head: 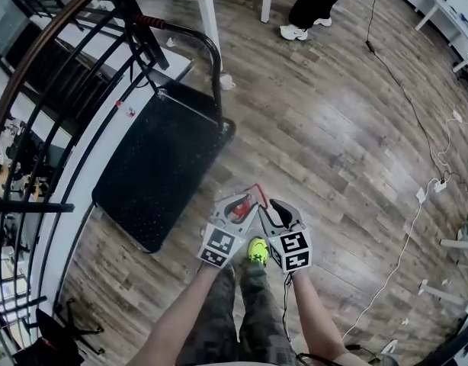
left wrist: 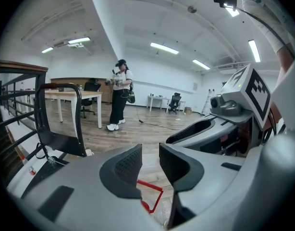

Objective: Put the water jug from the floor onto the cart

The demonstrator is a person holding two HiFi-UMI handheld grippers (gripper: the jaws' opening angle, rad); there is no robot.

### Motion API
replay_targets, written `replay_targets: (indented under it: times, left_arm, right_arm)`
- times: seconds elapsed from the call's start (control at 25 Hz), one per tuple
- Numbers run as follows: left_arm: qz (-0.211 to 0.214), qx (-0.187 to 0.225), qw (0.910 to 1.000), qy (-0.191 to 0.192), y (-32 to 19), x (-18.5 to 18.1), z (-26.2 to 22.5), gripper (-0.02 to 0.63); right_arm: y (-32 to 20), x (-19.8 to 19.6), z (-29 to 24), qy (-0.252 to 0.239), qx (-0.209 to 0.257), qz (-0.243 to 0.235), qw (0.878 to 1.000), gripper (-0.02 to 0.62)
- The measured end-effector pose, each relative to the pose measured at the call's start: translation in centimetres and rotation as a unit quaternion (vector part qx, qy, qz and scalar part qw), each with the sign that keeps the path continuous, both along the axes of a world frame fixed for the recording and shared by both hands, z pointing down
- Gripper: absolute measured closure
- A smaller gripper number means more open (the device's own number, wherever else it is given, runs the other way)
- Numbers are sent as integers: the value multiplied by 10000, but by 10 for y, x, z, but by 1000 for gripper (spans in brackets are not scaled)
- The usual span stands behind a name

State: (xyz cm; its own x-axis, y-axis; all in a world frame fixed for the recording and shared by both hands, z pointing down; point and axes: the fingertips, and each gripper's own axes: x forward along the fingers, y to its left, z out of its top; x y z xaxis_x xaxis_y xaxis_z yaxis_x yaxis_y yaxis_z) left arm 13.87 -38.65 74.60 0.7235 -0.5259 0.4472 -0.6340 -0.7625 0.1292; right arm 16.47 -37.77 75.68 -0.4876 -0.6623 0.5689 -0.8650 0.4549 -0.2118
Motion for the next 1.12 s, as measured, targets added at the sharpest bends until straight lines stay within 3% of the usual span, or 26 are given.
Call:
replay_targets:
  times: [0.32, 0.64, 0.8, 1.0, 1.12]
  left_arm:
    - [-104, -43, 9999, -57, -11, 7, 71, 509]
    - [-88, -188, 9994, -278, -22, 6, 134, 509]
    - [130, -224, 9982, -535, -25, 8, 156, 509]
    - [411, 170, 9925, -1137, -29, 11, 174, 509]
    - [468, -26, 9917, -1196, -31, 13, 191, 509]
  right_arm:
    - [-11, 7, 75, 20, -207, 163, 9997, 492]
    - [-24, 7, 134, 184, -334, 17, 9993, 492]
    - [-22, 7, 157, 191, -496, -21, 9986, 491]
    - [-23, 5, 180, 257, -629, -54, 9977, 485]
    - [-27, 9, 191, 344, -685, 19, 9971, 473]
